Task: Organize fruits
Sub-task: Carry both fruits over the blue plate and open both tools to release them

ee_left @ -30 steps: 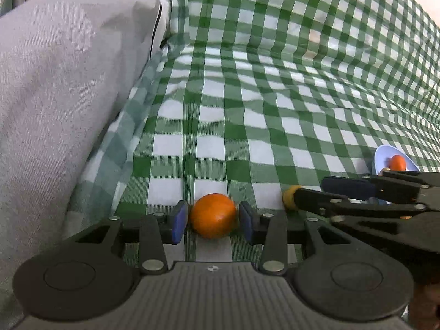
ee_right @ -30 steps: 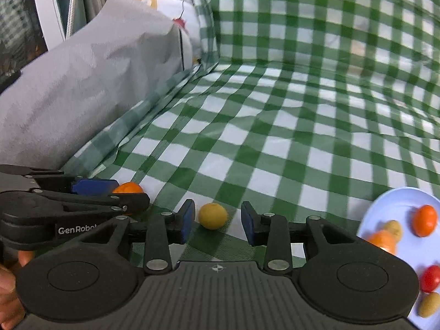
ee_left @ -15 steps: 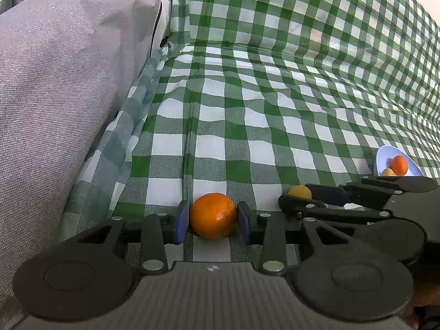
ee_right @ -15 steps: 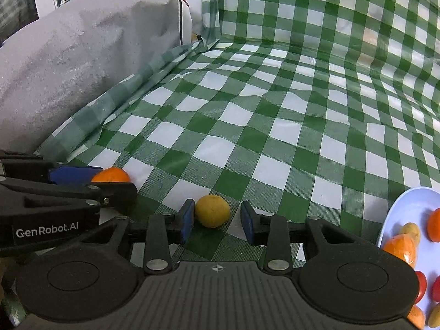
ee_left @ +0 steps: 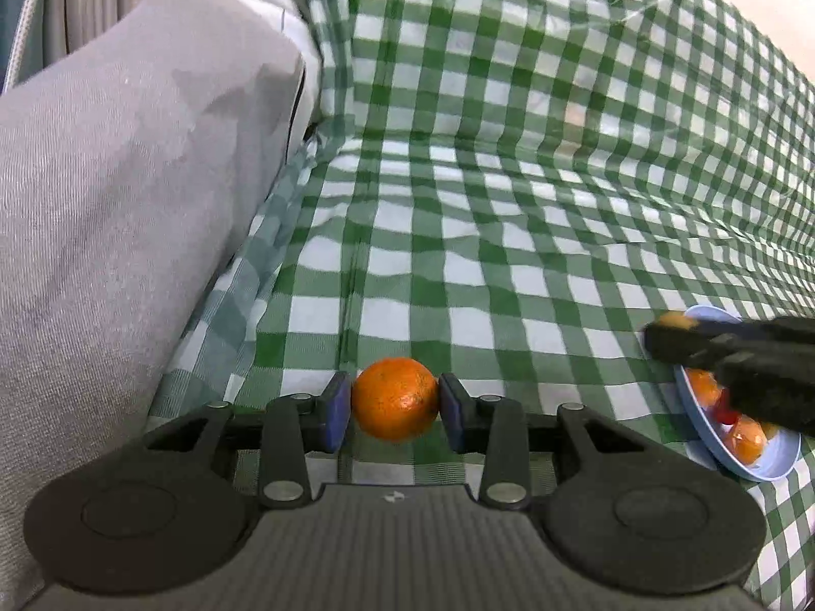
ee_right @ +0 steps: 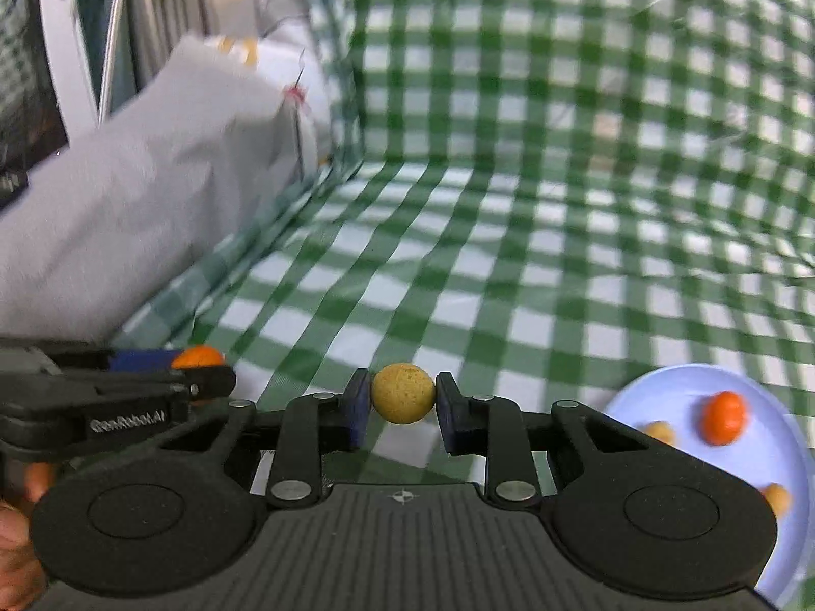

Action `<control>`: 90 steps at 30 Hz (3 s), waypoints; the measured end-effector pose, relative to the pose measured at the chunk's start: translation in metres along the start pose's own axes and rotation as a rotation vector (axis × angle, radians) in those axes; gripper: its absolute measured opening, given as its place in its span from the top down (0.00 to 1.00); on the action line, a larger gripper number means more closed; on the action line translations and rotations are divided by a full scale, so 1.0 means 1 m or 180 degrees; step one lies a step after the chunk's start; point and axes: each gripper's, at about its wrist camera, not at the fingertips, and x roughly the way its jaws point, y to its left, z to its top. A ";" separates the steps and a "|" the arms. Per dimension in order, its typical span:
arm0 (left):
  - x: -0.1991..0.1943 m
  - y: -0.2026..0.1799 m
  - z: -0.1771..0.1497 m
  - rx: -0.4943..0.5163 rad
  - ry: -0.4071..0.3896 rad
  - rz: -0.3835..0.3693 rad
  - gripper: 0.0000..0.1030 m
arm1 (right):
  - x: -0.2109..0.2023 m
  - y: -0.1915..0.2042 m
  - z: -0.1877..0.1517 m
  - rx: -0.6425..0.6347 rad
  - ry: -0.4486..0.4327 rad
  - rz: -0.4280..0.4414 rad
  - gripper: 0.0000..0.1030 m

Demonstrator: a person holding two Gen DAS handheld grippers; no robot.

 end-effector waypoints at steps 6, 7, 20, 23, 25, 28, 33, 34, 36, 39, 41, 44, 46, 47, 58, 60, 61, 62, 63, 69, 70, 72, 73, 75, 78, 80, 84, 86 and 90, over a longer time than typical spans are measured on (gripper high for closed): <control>-0.015 -0.022 0.009 0.0148 -0.0097 -0.0066 0.60 | -0.046 -0.031 -0.004 0.0001 -0.0204 -0.0163 0.72; -0.018 -0.027 0.010 0.0182 -0.0116 -0.0084 0.60 | -0.049 -0.039 -0.008 0.0071 -0.0204 -0.0212 0.72; -0.034 -0.099 0.016 0.0914 -0.0313 -0.0135 0.60 | -0.080 -0.109 -0.021 0.0313 -0.0287 -0.0721 0.72; -0.032 -0.110 0.012 0.1031 -0.0290 -0.0139 0.60 | -0.082 -0.112 -0.023 0.0231 -0.0298 -0.0757 0.72; -0.031 -0.115 0.012 0.1055 -0.0303 -0.0147 0.60 | -0.084 -0.117 -0.025 0.0188 -0.0294 -0.0785 0.72; -0.025 -0.119 0.012 0.1113 -0.0259 -0.0154 0.60 | -0.086 -0.127 -0.026 0.0199 -0.0287 -0.0818 0.72; -0.021 -0.128 0.013 0.1134 -0.0242 -0.0193 0.60 | -0.089 -0.143 -0.028 0.0263 -0.0283 -0.0865 0.72; -0.020 -0.130 0.013 0.1130 -0.0250 -0.0207 0.60 | -0.089 -0.146 -0.029 0.0272 -0.0278 -0.0872 0.72; -0.018 -0.133 0.014 0.1117 -0.0248 -0.0263 0.60 | -0.088 -0.151 -0.029 0.0290 -0.0267 -0.0891 0.72; -0.018 -0.140 0.015 0.1102 -0.0288 -0.0340 0.60 | -0.088 -0.157 -0.030 0.0335 -0.0258 -0.0906 0.72; -0.016 -0.144 0.016 0.1095 -0.0274 -0.0386 0.60 | -0.089 -0.160 -0.030 0.0356 -0.0265 -0.0919 0.72; -0.013 -0.150 0.017 0.1098 -0.0282 -0.0429 0.60 | -0.088 -0.164 -0.029 0.0394 -0.0262 -0.0936 0.72; -0.011 -0.154 0.017 0.1098 -0.0268 -0.0457 0.60 | -0.083 -0.163 -0.026 0.0405 -0.0257 -0.0946 0.72; -0.011 -0.155 0.017 0.1096 -0.0270 -0.0465 0.60 | -0.082 -0.164 -0.026 0.0412 -0.0259 -0.0950 0.72; -0.011 -0.158 0.024 0.0826 -0.0256 -0.0658 0.60 | -0.078 -0.166 -0.028 0.0442 -0.0191 -0.1016 0.72; -0.012 -0.162 0.024 0.0802 -0.0258 -0.0702 0.60 | -0.076 -0.165 -0.027 0.0436 -0.0162 -0.1020 0.72; -0.012 -0.165 0.024 0.0807 -0.0262 -0.0720 0.60 | -0.075 -0.165 -0.028 0.0432 -0.0139 -0.1015 0.72; -0.012 -0.168 0.024 0.0814 -0.0270 -0.0742 0.60 | -0.073 -0.164 -0.028 0.0424 -0.0104 -0.1004 0.72; -0.012 -0.172 0.024 0.0824 -0.0278 -0.0771 0.60 | -0.071 -0.163 -0.028 0.0409 -0.0063 -0.0990 0.72; -0.006 -0.194 0.022 0.0891 -0.0310 -0.0901 0.60 | -0.062 -0.158 -0.031 0.0288 0.0124 -0.0980 0.72; -0.005 -0.197 0.022 0.0884 -0.0310 -0.0916 0.60 | -0.061 -0.157 -0.032 0.0284 0.0145 -0.0971 0.72; -0.001 -0.202 0.023 0.0854 -0.0300 -0.0940 0.60 | -0.058 -0.157 -0.033 0.0267 0.0208 -0.0953 0.72; 0.002 -0.205 0.023 0.0840 -0.0282 -0.0948 0.60 | -0.057 -0.156 -0.034 0.0251 0.0239 -0.0956 0.72; 0.006 -0.208 0.024 0.0808 -0.0238 -0.0961 0.60 | -0.054 -0.156 -0.036 0.0232 0.0318 -0.0956 0.72; 0.014 -0.217 0.025 0.0761 -0.0176 -0.0968 0.60 | -0.050 -0.157 -0.039 0.0221 0.0415 -0.0961 0.72; 0.017 -0.223 0.027 0.0727 -0.0159 -0.0984 0.60 | -0.049 -0.158 -0.041 0.0220 0.0445 -0.0945 0.72; 0.022 -0.235 0.028 0.0713 -0.0170 -0.0989 0.60 | -0.045 -0.156 -0.043 0.0160 0.0514 -0.0925 0.72; 0.027 -0.240 0.028 0.0713 -0.0121 -0.0948 0.60 | -0.044 -0.157 -0.044 0.0145 0.0533 -0.0925 0.72; 0.033 -0.246 0.031 0.0654 -0.0084 -0.0971 0.60 | -0.044 -0.161 -0.046 0.0163 0.0563 -0.0921 0.72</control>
